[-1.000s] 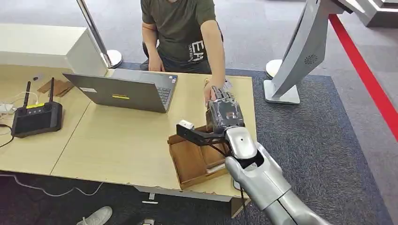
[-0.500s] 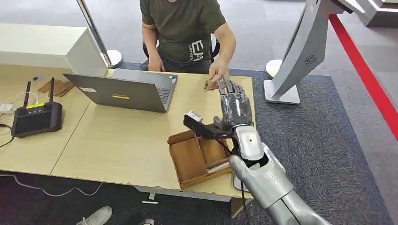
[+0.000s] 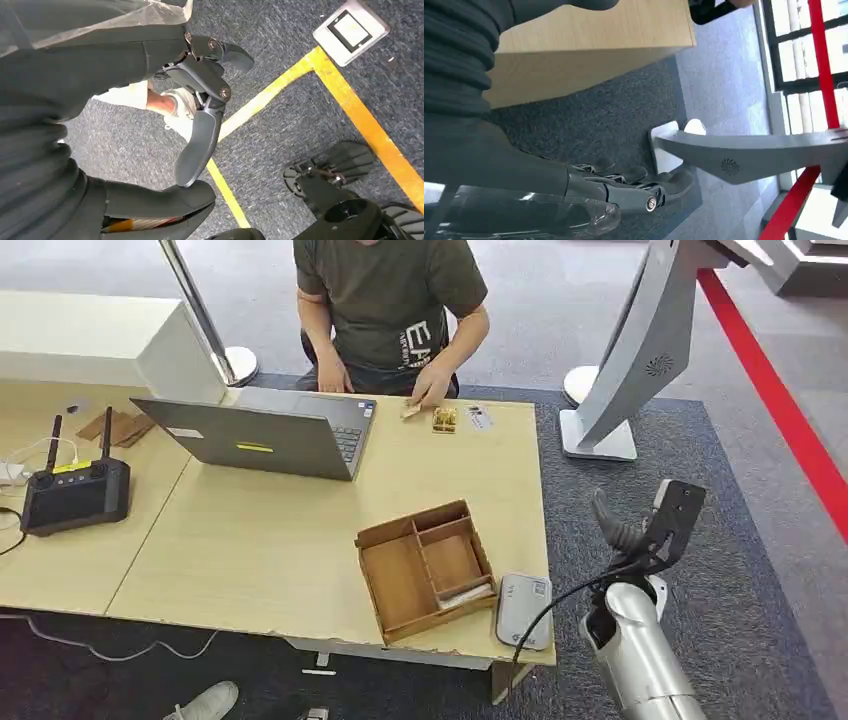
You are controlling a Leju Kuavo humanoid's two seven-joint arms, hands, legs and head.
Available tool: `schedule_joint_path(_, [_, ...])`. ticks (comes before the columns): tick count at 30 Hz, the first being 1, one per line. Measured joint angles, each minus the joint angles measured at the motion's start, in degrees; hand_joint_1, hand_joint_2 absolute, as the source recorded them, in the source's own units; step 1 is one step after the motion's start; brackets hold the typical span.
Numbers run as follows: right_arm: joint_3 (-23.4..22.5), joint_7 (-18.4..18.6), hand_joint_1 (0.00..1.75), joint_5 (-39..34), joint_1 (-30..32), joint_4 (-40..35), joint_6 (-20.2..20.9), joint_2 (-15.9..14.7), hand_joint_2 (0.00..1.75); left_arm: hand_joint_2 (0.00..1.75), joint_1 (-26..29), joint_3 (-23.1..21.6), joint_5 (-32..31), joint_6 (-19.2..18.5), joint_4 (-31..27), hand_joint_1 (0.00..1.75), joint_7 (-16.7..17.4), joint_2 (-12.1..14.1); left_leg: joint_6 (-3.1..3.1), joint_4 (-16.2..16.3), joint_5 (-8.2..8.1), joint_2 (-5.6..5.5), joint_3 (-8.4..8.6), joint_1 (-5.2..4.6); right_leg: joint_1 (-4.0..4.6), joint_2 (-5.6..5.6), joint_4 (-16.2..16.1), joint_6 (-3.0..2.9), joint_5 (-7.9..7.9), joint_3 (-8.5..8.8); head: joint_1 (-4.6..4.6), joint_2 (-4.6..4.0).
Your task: Pass the card to the sensor for recognition and then transmit it.
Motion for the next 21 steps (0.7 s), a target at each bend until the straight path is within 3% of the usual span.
schedule_joint_path(4, [-4.0,-1.1,0.00,-3.7,0.8,1.4,-2.6,-1.0,1.75,1.75,0.0,-0.3,0.1,0.1,0.0,0.00,0.0,0.0,0.00,0.0,0.00,-0.02,0.04,0.02,0.01,-0.03,0.0,-0.01,-0.01,-0.02,0.00,0.00])
schedule_joint_path(7, [-10.3,-5.6,0.00,-6.6,2.6,5.8,-2.7,-2.4,1.75,1.75,0.5,-0.3,0.6,0.7,0.0,0.00,-0.6,0.0,0.00,0.0,0.00,-0.14,0.09,0.03,0.02,-0.17,0.0,0.01,-0.08,0.05,0.00,0.00])
schedule_joint_path(9, [-15.2,-6.6,0.00,-10.0,4.5,10.7,-2.4,-3.8,1.75,1.75,1.1,-0.3,1.3,1.3,0.0,0.00,-1.0,0.2,-0.01,0.0,-0.03,-0.16,0.06,0.03,0.04,-0.18,0.0,0.01,-0.09,0.12,0.02,0.00])
schedule_joint_path(13, [-22.6,-2.5,0.00,-14.1,12.3,21.0,-1.9,-5.2,1.75,1.75,2.6,-0.3,3.2,2.3,0.0,0.00,-1.7,0.7,0.00,0.0,-0.28,-0.17,0.18,0.04,0.10,-0.19,-0.1,0.06,-0.30,0.24,0.02,0.00])
schedule_joint_path(18, [-27.0,4.7,0.00,-14.2,22.1,31.5,-2.7,-4.2,1.75,1.75,4.2,0.4,4.2,3.1,0.0,0.00,-2.5,1.3,-0.12,-0.1,-0.45,-0.23,0.19,0.07,0.07,-0.19,0.0,-0.12,-0.48,0.24,-0.02,0.00])
schedule_joint_path(21, [-30.3,2.1,0.00,-15.4,23.2,36.3,-2.7,-4.0,1.75,1.75,4.5,0.9,4.8,3.3,0.0,0.00,-3.2,1.7,-0.14,-0.2,-0.46,-0.03,0.32,0.07,0.07,-0.02,0.0,-0.15,-0.50,0.22,-0.02,0.00])
